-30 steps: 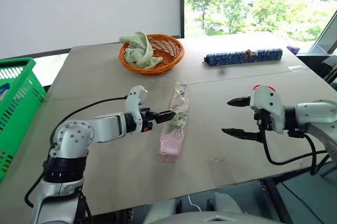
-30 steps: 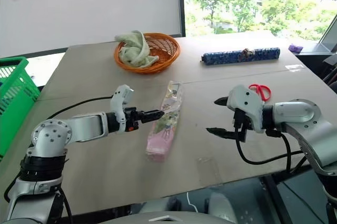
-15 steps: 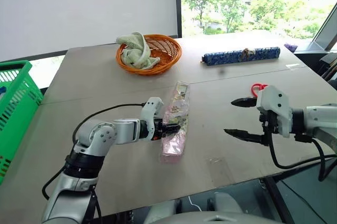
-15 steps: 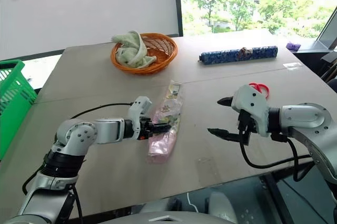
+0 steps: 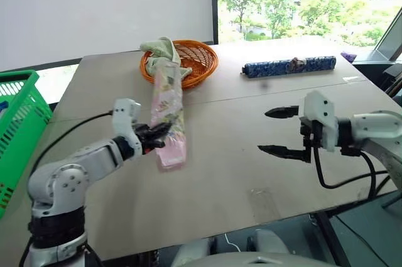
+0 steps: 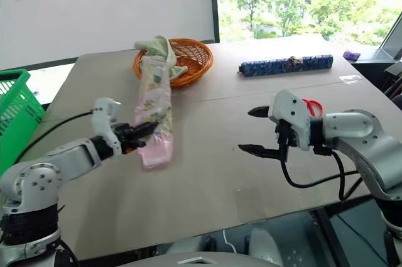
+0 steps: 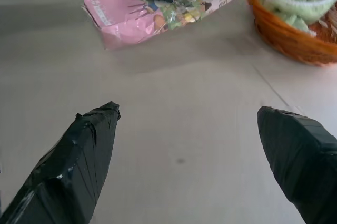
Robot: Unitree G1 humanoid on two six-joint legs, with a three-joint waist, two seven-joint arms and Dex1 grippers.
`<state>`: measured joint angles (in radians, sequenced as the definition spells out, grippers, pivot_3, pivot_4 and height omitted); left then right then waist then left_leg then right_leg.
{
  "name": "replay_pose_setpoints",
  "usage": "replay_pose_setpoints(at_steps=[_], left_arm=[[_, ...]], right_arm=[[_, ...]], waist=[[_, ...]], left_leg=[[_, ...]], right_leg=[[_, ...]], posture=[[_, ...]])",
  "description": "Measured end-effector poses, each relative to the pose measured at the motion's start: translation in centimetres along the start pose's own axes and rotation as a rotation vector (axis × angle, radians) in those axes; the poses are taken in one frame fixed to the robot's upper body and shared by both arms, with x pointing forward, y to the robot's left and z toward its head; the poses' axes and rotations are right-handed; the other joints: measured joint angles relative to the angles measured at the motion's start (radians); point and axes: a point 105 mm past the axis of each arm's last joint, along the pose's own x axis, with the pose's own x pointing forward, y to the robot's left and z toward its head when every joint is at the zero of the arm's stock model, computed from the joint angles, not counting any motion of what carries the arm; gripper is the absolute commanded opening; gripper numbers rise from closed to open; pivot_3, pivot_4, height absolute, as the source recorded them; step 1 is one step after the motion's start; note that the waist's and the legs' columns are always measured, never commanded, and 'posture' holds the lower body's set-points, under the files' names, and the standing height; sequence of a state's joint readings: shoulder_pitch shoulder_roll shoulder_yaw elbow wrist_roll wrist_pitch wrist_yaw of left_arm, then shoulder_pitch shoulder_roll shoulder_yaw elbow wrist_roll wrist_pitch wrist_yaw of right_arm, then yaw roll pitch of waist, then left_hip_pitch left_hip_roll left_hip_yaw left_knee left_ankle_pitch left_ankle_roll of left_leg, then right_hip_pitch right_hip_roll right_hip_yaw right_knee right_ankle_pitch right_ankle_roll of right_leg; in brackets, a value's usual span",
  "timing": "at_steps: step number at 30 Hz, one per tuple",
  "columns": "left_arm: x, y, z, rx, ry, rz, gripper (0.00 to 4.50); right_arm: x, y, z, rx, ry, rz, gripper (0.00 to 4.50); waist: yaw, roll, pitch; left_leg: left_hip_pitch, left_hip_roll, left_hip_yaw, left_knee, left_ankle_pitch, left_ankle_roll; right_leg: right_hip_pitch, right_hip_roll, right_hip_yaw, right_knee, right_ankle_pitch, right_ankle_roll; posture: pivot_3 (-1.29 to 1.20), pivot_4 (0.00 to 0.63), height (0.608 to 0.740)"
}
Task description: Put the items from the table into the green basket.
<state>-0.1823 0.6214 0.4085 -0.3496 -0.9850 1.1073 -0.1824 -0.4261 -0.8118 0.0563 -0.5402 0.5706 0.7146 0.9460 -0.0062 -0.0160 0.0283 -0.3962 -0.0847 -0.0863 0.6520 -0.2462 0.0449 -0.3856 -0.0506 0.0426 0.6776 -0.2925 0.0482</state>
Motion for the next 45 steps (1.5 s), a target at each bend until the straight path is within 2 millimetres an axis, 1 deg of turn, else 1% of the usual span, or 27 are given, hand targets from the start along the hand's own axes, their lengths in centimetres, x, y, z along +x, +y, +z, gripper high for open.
replay_pose_setpoints(at_steps=[2, 3, 5, 6, 7, 10, 12, 13, 15, 17, 19, 22, 24, 25, 26, 28, 29, 32, 34, 36, 37, 38, 39, 41, 42, 43, 45], left_arm=[[-1.0, 2.0, 2.5, 0.044, -0.104, 0.124, 0.04], [-1.5, 3.1, 4.0, 0.072, -0.164, 0.192, 0.04], [-3.2, 5.7, 7.4, 0.154, -0.281, 0.356, 0.04], [-4.7, 7.4, 9.6, 0.221, -0.344, 0.463, 0.04], [-5.9, 8.4, 11.1, 0.264, -0.388, 0.532, 0.04], [-10.0, 12.0, 15.0, 0.415, -0.473, 0.768, 0.04], [-12.4, 13.5, 16.9, 0.486, -0.512, 0.876, 0.04], [-13.7, 14.0, 17.7, 0.527, -0.532, 0.922, 0.04], [-14.9, 14.5, 18.3, 0.570, -0.546, 0.960, 0.04], [-15.3, 15.0, 18.4, 0.604, -0.539, 0.974, 0.04], [-16.5, 16.0, 18.6, 0.656, -0.516, 1.029, 0.04], [-19.4, 17.6, 19.1, 0.756, -0.462, 1.170, 1.29], [-21.4, 18.9, 18.8, 0.768, -0.415, 1.277, 2.26], [-22.0, 19.5, 18.5, 0.765, -0.399, 1.320, 2.76], [-22.3, 19.7, 18.3, 0.798, -0.393, 1.356, 3.23], [-22.1, 19.3, 18.7, 0.880, -0.401, 1.373, 3.23], [-21.9, 18.7, 19.3, 0.924, -0.433, 1.373, 3.23], [-21.3, 17.9, 19.9, 0.948, -0.489, 1.350, 3.23], [-19.2, 16.8, 20.1, 0.934, -0.551, 1.250, 3.23], [-15.1, 14.8, 19.2, 0.888, -0.602, 1.044, 3.23], [-10.4, 12.3, 17.1, 0.791, -0.601, 0.802, 3.23], [-8.5, 11.3, 15.7, 0.728, -0.584, 0.697, 3.23], [-5.4, 9.0, 13.1, 0.595, -0.545, 0.511, 3.23], [-2.0, 5.7, 9.2, 0.485, -0.441, 0.288, 3.23], [-0.8, 3.3, 7.2, 0.447, -0.395, 0.170, 3.23], [0.1, 0.9, 5.7, 0.416, -0.358, 0.071, 3.23], [0.8, -2.0, 4.4, 0.388, -0.327, -0.033, 3.23]], right_arm=[[1.3, -0.7, 2.1, -0.046, -0.101, 0.015, 4.50], [1.9, -1.1, 3.1, -0.071, -0.149, 0.017, 4.50], [3.3, -1.8, 5.6, -0.107, -0.265, 0.027, 4.50], [4.2, -2.0, 7.4, -0.125, -0.338, 0.044, 4.50], [4.6, -2.0, 8.5, -0.146, -0.376, 0.055, 4.50], [5.8, -2.4, 12.2, -0.182, -0.509, 0.086, 4.50], [6.1, -2.5, 13.8, -0.206, -0.562, 0.096, 4.50], [6.2, -2.6, 14.1, -0.210, -0.572, 0.096, 4.50], [6.2, -2.8, 14.0, -0.205, -0.573, 0.091, 4.50], [6.3, -2.9, 13.9, -0.202, -0.570, 0.087, 4.50], [6.3, -2.9, 13.8, -0.201, -0.571, 0.086, 4.50], [6.3, -3.0, 13.3, -0.183, -0.566, 0.076, 4.50], [6.3, -3.1, 13.1, -0.177, -0.562, 0.070, 4.50], [6.2, -3.1, 12.9, -0.177, -0.557, 0.066, 4.50], [6.1, -3.2, 12.9, -0.178, -0.552, 0.063, 4.50], [6.1, -3.2, 12.7, -0.176, -0.547, 0.060, 4.50], [6.1, -3.2, 12.7, -0.177, -0.544, 0.059, 4.50], [5.9, -3.1, 12.6, -0.187, -0.535, 0.054, 4.50], [5.6, -3.3, 11.7, -0.184, -0.502, 0.035, 4.50], [5.1, -3.7, 9.8, -0.167, -0.433, -0.003, 4.50], [4.6, -4.2, 7.5, -0.138, -0.350, -0.050, 4.50], [4.3, -4.4, 6.4, -0.123, -0.311, -0.066, 4.50], [3.6, -4.6, 4.5, -0.105, -0.241, -0.103, 4.50], [2.7, -4.9, 2.3, -0.070, -0.165, -0.156, 4.50], [1.8, -5.1, 1.0, -0.054, -0.121, -0.189, 4.50], [0.8, -5.4, -0.2, -0.035, -0.080, -0.238, 4.50], [-0.7, -5.6, -2.0, -0.010, -0.021, -0.306, 4.50]], waist=[[0.018, -0.001, 0.001], [0.025, -0.002, 0.001], [0.030, -0.003, 0.001], [0.030, -0.004, 0.001], [0.032, -0.004, 0.001], [0.040, -0.005, 0.000], [0.048, -0.008, -0.002], [0.056, -0.011, -0.004], [0.067, -0.013, -0.004], [0.076, -0.012, -0.004], [0.076, -0.015, -0.004], [0.072, -0.017, -0.005], [0.070, -0.016, -0.005], [0.072, -0.016, -0.005], [0.073, -0.016, -0.005], [0.077, -0.018, -0.006], [0.079, -0.020, -0.007], [0.080, -0.023, -0.010], [0.086, -0.024, -0.012], [0.096, -0.025, -0.013], [0.106, -0.027, -0.015], [0.107, -0.028, -0.015], [0.105, -0.029, -0.016], [0.095, -0.029, -0.015], [0.084, -0.029, -0.015], [0.074, -0.028, -0.015], [0.054, -0.027, -0.015]], left_leg=[[0.000, 0.000, 0.000, 0.000, 0.000, 0.000], [0.000, 0.000, -0.001, 0.000, 0.000, -0.001], [0.000, 0.000, -0.001, -0.001, 0.001, -0.002], [0.000, 0.000, -0.001, -0.002, 0.001, -0.002], [0.000, -0.001, -0.001, -0.003, 0.001, -0.002], [0.000, -0.002, 0.000, -0.006, 0.001, -0.002], [-0.001, -0.002, 0.000, -0.008, 0.001, -0.002], [-0.001, -0.002, -0.001, -0.010, 0.001, -0.002], [-0.001, -0.003, -0.001, -0.010, 0.001, -0.002], [-0.001, -0.003, -0.001, -0.011, 0.001, -0.002], [-0.001, -0.003, -0.001, -0.011, 0.001, -0.002], [-0.001, -0.003, 0.001, -0.011, 0.002, -0.003], [0.000, -0.003, 0.003, -0.011, 0.002, -0.003], [0.000, -0.003, 0.003, -0.011, 0.002, -0.003], [0.000, -0.003, 0.003, -0.011, 0.002, -0.003], [-0.001, -0.003, 0.001, -0.011, 0.002, -0.003], [-0.001, -0.003, 0.000, -0.011, 0.001, -0.003], [-0.001, -0.003, 0.002, -0.010, 0.001, -0.002], [-0.001, -0.004, 0.002, -0.009, 0.001, -0.002], [-0.001, -0.004, 0.001, -0.008, 0.001, -0.002], [-0.003, -0.004, 0.001, -0.004, 0.000, -0.001], [-0.003, -0.004, 0.001, -0.004, 0.000, 0.000], [-0.004, -0.004, 0.002, -0.003, -0.002, 0.003], [-0.004, -0.003, 0.003, -0.001, -0.003, 0.005], [-0.004, -0.003, 0.004, -0.001, -0.003, 0.004], [-0.004, -0.002, 0.004, -0.002, -0.001, 0.002], [-0.004, 0.000, 0.005, -0.004, -0.001, 0.002]], right_leg=[[0.000, 0.000, 0.000, 0.001, 0.000, 0.000], [0.000, 0.001, -0.001, 0.001, 0.000, 0.000], [-0.001, 0.001, -0.001, 0.001, 0.000, 0.000], [-0.002, 0.002, -0.001, 0.001, 0.000, 0.000], [-0.002, 0.001, -0.001, 0.000, 0.000, 0.000], [-0.004, 0.001, -0.002, 0.000, 0.000, 0.000], [-0.006, 0.001, -0.002, 0.000, 0.000, 0.000], [-0.006, 0.000, -0.004, 0.000, 0.000, 0.000], [-0.006, -0.001, -0.004, 0.000, 0.000, 0.000], [-0.007, -0.002, -0.004, 0.000, 0.000, 0.000], [-0.007, -0.001, -0.005, 0.001, 0.000, 0.000], [-0.009, 0.000, -0.004, 0.002, 0.000, 0.000], [-0.010, 0.000, -0.003, 0.003, 0.000, 0.000], [-0.010, 0.000, -0.003, 0.004, 0.000, 0.000], [-0.010, 0.000, -0.004, 0.004, 0.000, 0.000], [-0.010, 0.000, -0.003, 0.004, 0.000, 0.000], [-0.010, 0.000, -0.004, 0.004, 0.000, 0.000], [-0.010, -0.001, -0.004, 0.004, 0.000, 0.000], [-0.009, -0.003, -0.004, 0.004, 0.000, 0.000], [-0.008, -0.004, -0.004, 0.004, 0.001, 0.000], [-0.006, -0.004, -0.005, 0.004, 0.001, 0.000], [-0.006, -0.004, -0.005, 0.004, 0.001, 0.000], [-0.006, -0.004, -0.003, 0.004, 0.001, 0.000], [-0.007, -0.003, -0.002, 0.004, 0.001, 0.000], [-0.008, -0.003, -0.001, 0.004, 0.001, 0.000], [-0.008, -0.003, -0.001, 0.004, 0.001, 0.000], [-0.008, -0.001, 0.001, 0.003, 0.001, 0.000]], posture=[[0.11, 0.000, 0.740], [0.12, 0.000, 0.740], [0.12, 0.000, 0.740], [0.12, 0.000, 0.740], [0.14, 0.000, 0.740], [0.16, 0.000, 0.740], [0.16, 0.000, 0.740], [0.17, 0.000, 0.740], [0.17, 0.000, 0.740], [0.17, 0.000, 0.740], [0.17, 0.000, 0.740], [0.16, 0.000, 0.740], [0.16, 0.000, 0.740], [0.16, 0.000, 0.740], [0.16, 0.000, 0.740], [0.16, 0.000, 0.740], [0.16, 0.000, 0.740], [0.15, 0.000, 0.740], [0.15, 0.000, 0.740], [0.15, 0.000, 0.740], [0.13, 0.000, 0.740], [0.11, 0.000, 0.740], [0.10, 0.000, 0.740], [0.09, 0.000, 0.740], [0.09, 0.000, 0.740], [0.06, 0.002, 0.740], [0.04, 0.005, 0.740]])
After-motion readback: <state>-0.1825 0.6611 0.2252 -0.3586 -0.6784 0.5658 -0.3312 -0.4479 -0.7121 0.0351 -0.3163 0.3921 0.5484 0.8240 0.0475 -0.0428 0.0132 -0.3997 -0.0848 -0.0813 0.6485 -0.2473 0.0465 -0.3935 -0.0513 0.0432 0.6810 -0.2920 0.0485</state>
